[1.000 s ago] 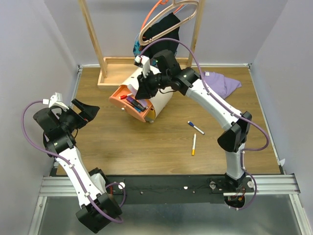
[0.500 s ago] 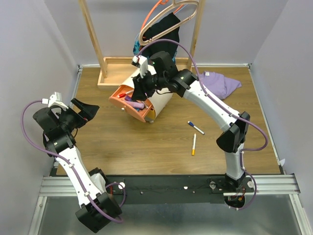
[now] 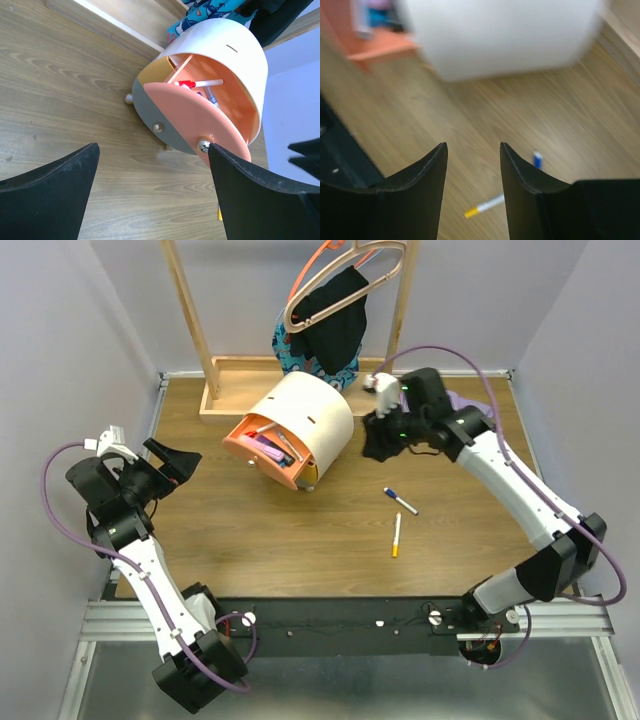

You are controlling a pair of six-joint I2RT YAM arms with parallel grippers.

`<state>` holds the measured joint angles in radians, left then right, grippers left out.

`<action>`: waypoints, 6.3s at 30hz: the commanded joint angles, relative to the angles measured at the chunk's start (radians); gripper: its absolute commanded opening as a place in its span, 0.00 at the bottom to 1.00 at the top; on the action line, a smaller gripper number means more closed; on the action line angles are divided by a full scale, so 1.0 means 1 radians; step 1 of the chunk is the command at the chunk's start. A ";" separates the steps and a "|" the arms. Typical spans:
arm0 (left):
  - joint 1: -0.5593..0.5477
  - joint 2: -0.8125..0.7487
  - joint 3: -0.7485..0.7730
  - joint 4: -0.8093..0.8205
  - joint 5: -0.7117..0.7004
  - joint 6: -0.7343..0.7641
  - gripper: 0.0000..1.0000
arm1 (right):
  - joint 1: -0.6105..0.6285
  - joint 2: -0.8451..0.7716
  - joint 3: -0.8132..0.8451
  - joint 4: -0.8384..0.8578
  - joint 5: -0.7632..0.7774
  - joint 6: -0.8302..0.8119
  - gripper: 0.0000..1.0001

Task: Sort the stationery into containers
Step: Place the pen in the drawer, then pick up the pen from the center of the board, then place the pen in the drawer, then pick up the pen from the center of the board.

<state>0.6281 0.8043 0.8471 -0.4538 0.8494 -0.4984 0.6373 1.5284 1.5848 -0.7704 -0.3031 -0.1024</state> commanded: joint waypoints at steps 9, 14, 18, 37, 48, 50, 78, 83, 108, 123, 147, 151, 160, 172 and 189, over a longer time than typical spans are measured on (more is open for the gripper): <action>-0.002 0.001 0.043 -0.023 0.025 0.023 0.99 | -0.143 -0.030 -0.419 0.063 0.217 -0.246 0.49; -0.002 -0.004 0.060 -0.052 0.019 0.040 0.99 | -0.145 0.064 -0.421 0.112 0.234 -0.263 0.47; -0.002 -0.011 0.061 -0.085 0.005 0.066 0.99 | -0.145 0.137 -0.390 0.132 0.252 -0.287 0.47; 0.012 -0.014 0.064 -0.134 -0.015 0.104 0.99 | -0.162 0.325 -0.355 0.187 0.249 -0.324 0.45; 0.016 -0.008 0.047 -0.117 -0.006 0.090 0.99 | -0.215 0.415 -0.315 0.120 0.138 -0.350 0.24; 0.016 -0.008 0.052 -0.120 -0.004 0.093 0.99 | -0.218 0.403 -0.296 0.092 0.111 -0.352 0.13; 0.016 -0.025 0.036 -0.051 0.019 0.024 0.99 | 0.050 0.327 0.602 0.085 -0.421 0.062 0.02; 0.013 -0.037 0.056 -0.091 0.014 0.050 0.99 | 0.110 0.495 0.767 0.094 -0.347 0.060 0.02; 0.012 -0.030 0.043 -0.054 0.016 0.031 0.99 | 0.163 0.612 0.804 0.134 -0.162 -0.017 0.41; 0.012 -0.028 0.037 -0.011 0.031 -0.006 0.99 | 0.136 -0.117 -0.101 -0.142 -0.242 -0.770 0.49; 0.010 -0.057 0.056 -0.151 -0.013 0.112 0.99 | 0.131 0.030 -0.542 -0.412 0.033 -1.882 0.43; 0.021 -0.053 0.055 -0.163 -0.018 0.123 0.99 | 0.130 0.032 -0.575 -0.388 0.038 -1.889 0.41; 0.033 -0.025 0.061 -0.168 -0.021 0.133 0.99 | 0.130 0.101 -0.582 -0.331 0.022 -1.838 0.39; 0.055 -0.007 0.076 -0.192 -0.027 0.152 0.99 | 0.128 0.165 -0.611 -0.253 0.059 -1.833 0.34; 0.068 0.012 0.067 -0.149 -0.007 0.115 0.99 | 0.101 0.187 -0.525 -0.309 -0.011 -1.705 0.05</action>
<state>0.6872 0.8131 0.8978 -0.6304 0.8345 -0.3637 0.7467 1.6806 0.9905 -1.0267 -0.2760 -1.8820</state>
